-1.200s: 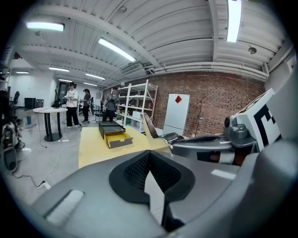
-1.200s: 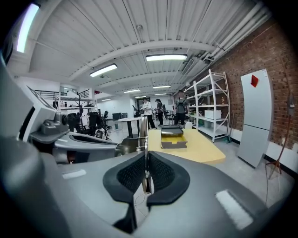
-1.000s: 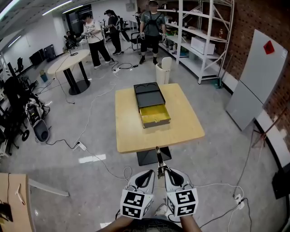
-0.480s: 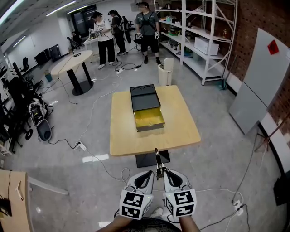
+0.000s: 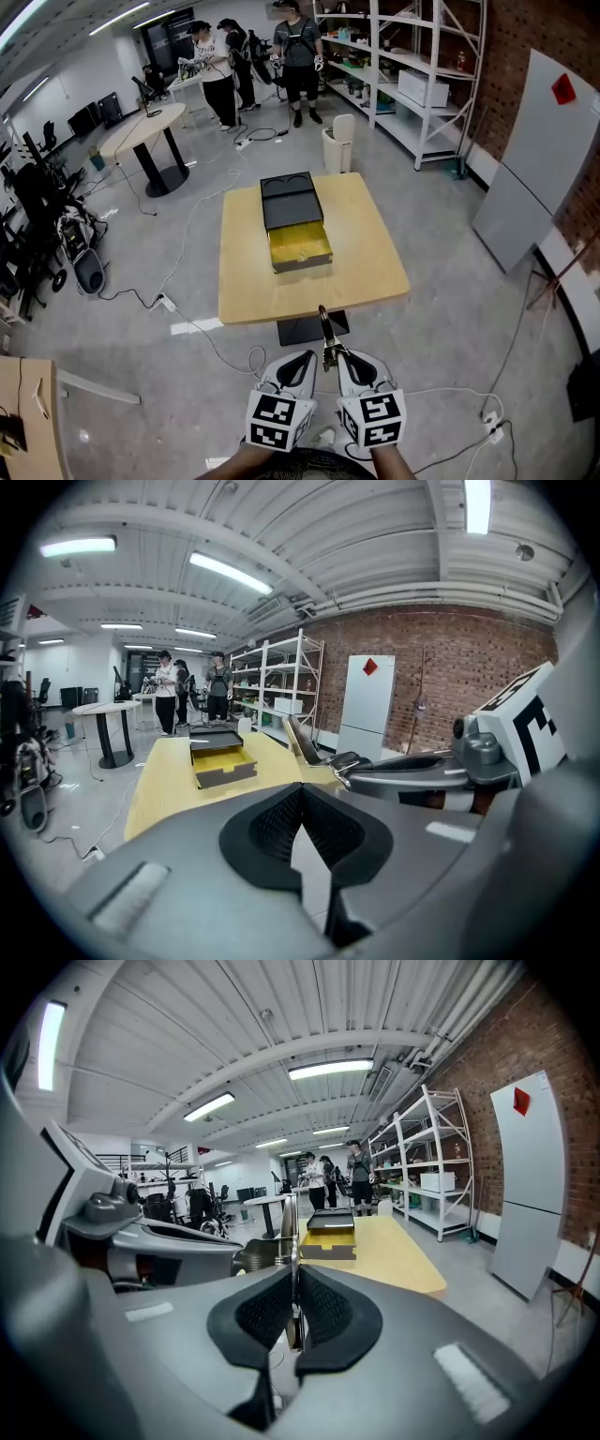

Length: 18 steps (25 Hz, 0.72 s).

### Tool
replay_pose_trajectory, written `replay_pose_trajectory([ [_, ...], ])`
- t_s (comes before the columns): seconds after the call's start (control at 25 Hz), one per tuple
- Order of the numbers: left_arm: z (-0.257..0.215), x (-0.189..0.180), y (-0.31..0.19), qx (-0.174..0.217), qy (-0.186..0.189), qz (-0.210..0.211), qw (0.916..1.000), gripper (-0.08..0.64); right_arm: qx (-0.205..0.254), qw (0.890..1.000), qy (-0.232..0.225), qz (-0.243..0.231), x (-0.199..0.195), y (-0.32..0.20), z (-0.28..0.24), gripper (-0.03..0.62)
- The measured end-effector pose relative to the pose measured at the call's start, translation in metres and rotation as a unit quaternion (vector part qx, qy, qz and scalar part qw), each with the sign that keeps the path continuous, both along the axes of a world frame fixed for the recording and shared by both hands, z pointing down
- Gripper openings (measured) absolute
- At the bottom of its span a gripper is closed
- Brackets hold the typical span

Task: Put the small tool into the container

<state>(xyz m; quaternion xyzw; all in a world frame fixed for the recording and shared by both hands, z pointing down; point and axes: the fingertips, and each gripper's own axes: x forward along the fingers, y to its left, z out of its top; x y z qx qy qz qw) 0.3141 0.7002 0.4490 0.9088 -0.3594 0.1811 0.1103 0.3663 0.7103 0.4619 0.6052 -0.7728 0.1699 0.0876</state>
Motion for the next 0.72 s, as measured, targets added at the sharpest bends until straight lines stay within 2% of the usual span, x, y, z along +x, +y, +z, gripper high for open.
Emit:
replay_pose_trajectory([
  [0.2, 0.005, 0.037, -0.057, -0.003, 0.002, -0.001, 1.0, 0.003, -0.004, 1.0, 0.003, -0.002, 0.036, -0.056, 0.006, 0.008],
  [0.36, 0.022, 0.032, -0.134, -0.01, 0.004, -0.007, 0.9999, 0.003, -0.009, 1.0, 0.005, -0.005, 0.033, -0.133, 0.021, 0.009],
  [0.52, 0.044, 0.021, -0.253, -0.017, 0.008, -0.011, 0.9998, 0.003, -0.015, 1.0, 0.008, -0.009, 0.021, -0.251, 0.042, 0.009],
  [0.72, 0.051, -0.018, -0.427, -0.022, 0.014, -0.01, 0.9996, 0.003, -0.02, 1.0, 0.016, -0.01, -0.019, -0.424, 0.047, 0.009],
])
